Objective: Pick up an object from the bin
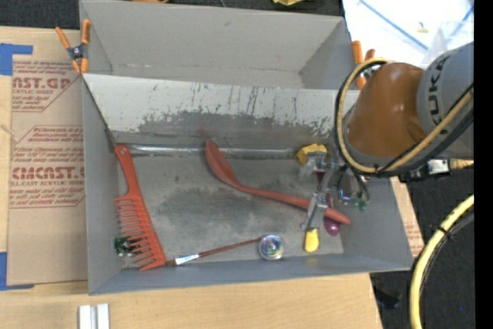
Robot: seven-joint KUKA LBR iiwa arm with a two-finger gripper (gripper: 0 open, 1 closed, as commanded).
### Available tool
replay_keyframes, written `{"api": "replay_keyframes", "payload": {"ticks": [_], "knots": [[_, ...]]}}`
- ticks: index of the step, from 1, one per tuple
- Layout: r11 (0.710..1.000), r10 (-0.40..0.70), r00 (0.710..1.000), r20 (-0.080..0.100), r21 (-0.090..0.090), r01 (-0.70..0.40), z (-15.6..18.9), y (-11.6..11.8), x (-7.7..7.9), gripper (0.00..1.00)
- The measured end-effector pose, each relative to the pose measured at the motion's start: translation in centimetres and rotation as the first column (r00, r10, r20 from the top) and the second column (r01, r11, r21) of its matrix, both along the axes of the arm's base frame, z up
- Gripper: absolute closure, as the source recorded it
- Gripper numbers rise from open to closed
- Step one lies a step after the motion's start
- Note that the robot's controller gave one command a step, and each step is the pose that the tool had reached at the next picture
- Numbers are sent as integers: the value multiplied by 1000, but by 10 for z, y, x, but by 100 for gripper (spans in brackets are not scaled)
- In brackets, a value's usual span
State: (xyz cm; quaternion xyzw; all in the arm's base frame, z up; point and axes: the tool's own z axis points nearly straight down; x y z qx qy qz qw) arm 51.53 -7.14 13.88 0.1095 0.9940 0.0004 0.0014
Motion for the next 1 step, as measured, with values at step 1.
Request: {"api": "replay_keyframes", "payload": {"ticks": [1], "knots": [[999, -34, 999, 0, -1, 34, -69, 9, 0, 0]]}}
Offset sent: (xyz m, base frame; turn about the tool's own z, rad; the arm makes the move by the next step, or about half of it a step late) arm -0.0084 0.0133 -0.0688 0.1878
